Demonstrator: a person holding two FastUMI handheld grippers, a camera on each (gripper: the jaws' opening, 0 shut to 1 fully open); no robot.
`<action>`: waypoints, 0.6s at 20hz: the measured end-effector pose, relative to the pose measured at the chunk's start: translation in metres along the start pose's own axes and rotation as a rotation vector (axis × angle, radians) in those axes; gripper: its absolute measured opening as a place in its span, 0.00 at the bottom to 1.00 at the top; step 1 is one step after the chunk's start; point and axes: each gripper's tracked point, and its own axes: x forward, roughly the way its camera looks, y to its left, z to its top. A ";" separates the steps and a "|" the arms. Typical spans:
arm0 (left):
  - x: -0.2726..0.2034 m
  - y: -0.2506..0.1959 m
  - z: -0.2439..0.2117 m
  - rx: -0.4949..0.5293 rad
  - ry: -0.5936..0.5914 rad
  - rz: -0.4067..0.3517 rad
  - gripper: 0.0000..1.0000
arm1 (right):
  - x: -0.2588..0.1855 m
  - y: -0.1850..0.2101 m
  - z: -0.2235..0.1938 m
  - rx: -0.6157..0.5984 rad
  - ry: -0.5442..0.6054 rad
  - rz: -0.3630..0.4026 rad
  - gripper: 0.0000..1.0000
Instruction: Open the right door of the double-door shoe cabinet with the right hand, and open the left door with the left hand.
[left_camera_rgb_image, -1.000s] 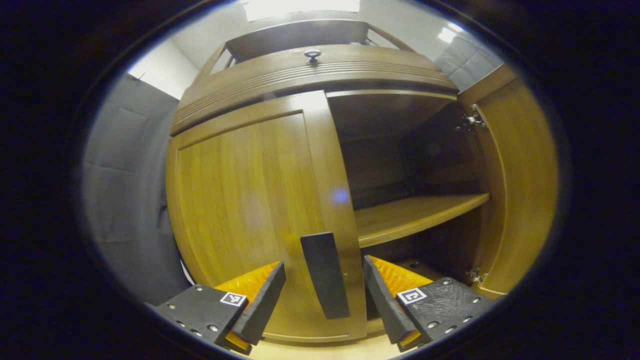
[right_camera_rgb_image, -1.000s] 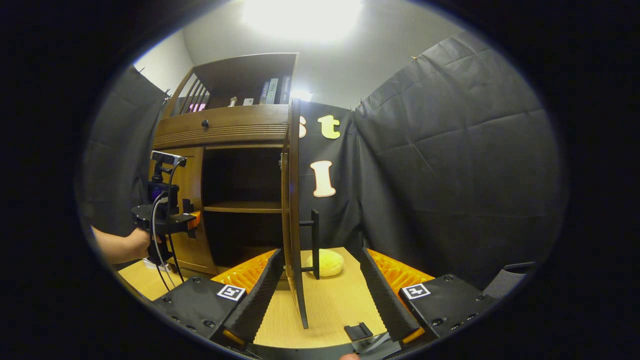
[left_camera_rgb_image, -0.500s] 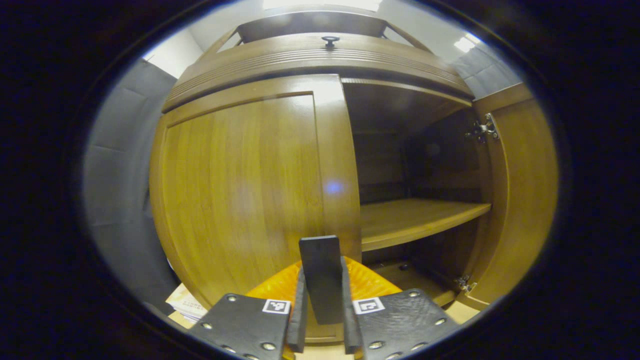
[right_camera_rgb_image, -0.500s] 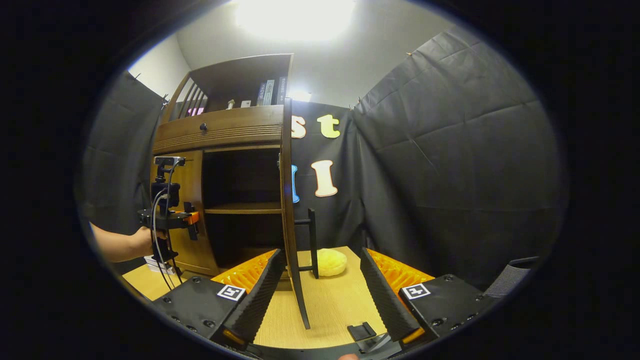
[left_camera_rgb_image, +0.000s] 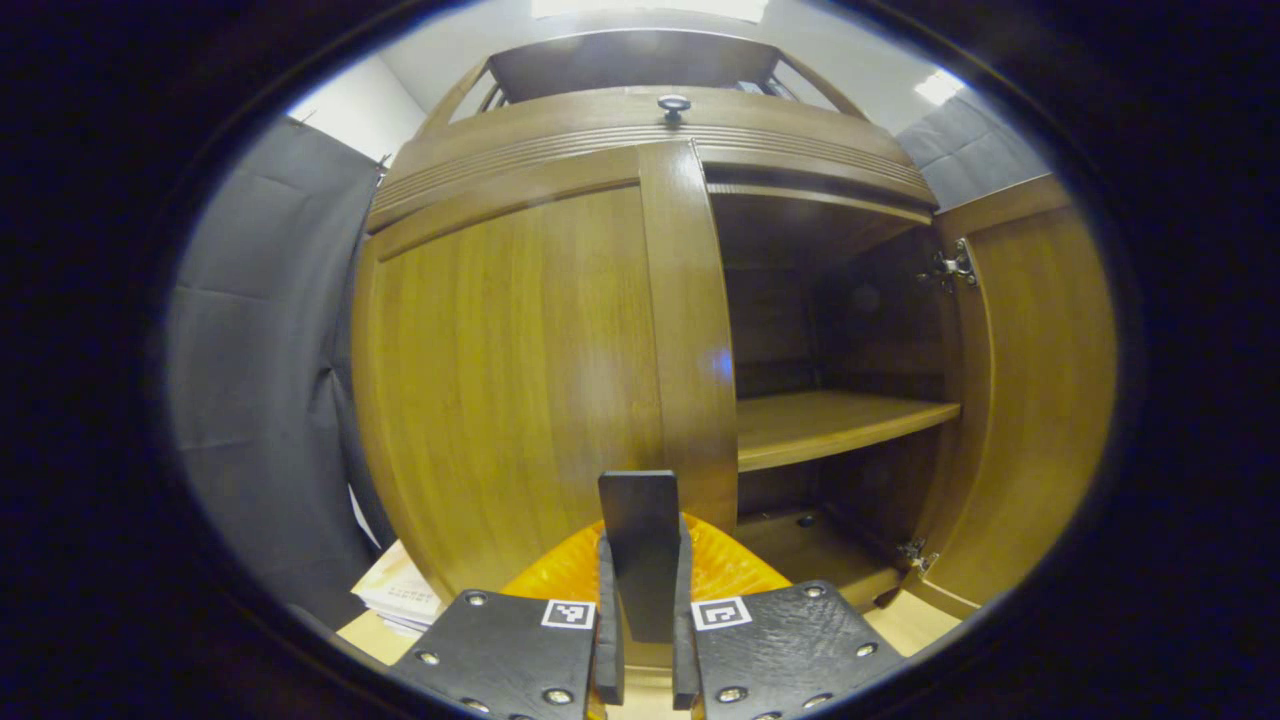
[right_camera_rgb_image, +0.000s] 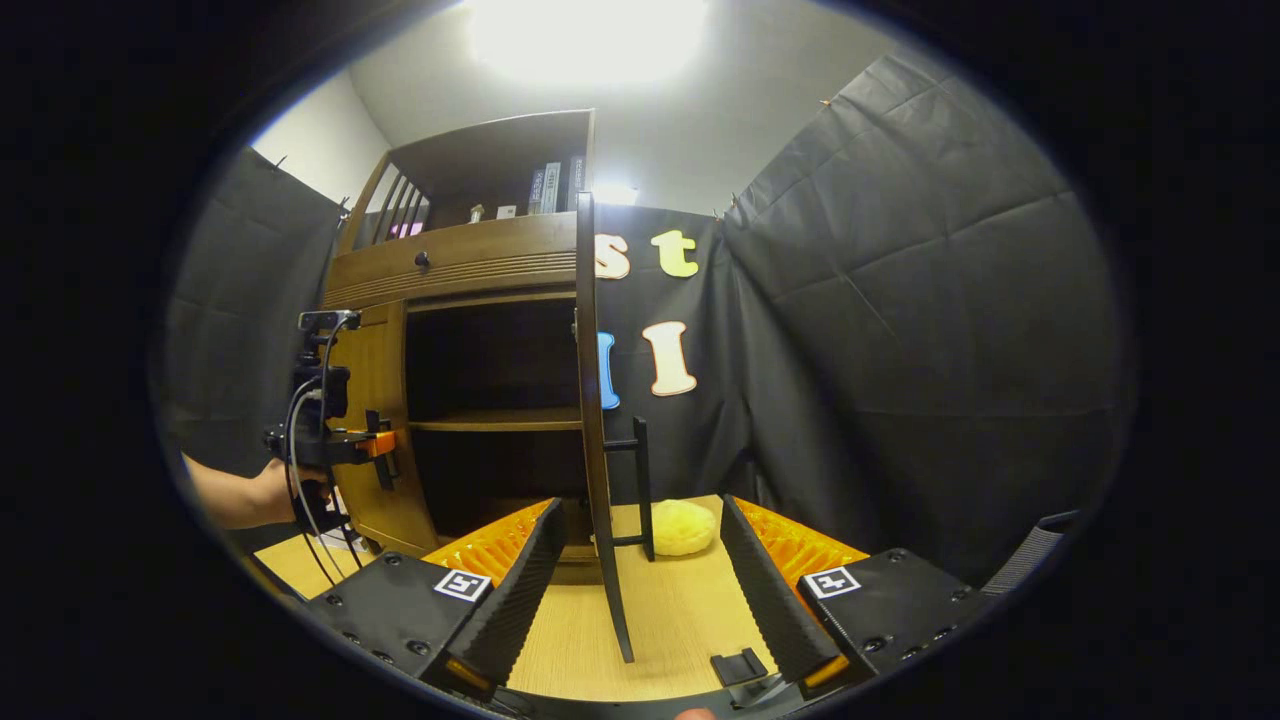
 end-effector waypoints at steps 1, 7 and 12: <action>-0.007 0.001 0.001 -0.002 0.002 -0.001 0.19 | 0.002 0.004 0.001 0.002 -0.003 0.011 0.98; -0.053 0.023 -0.001 -0.004 0.016 0.027 0.21 | 0.009 0.020 0.004 0.002 -0.013 0.071 0.98; -0.094 0.053 -0.003 -0.002 0.026 0.064 0.23 | 0.008 0.031 0.006 0.008 -0.023 0.108 0.98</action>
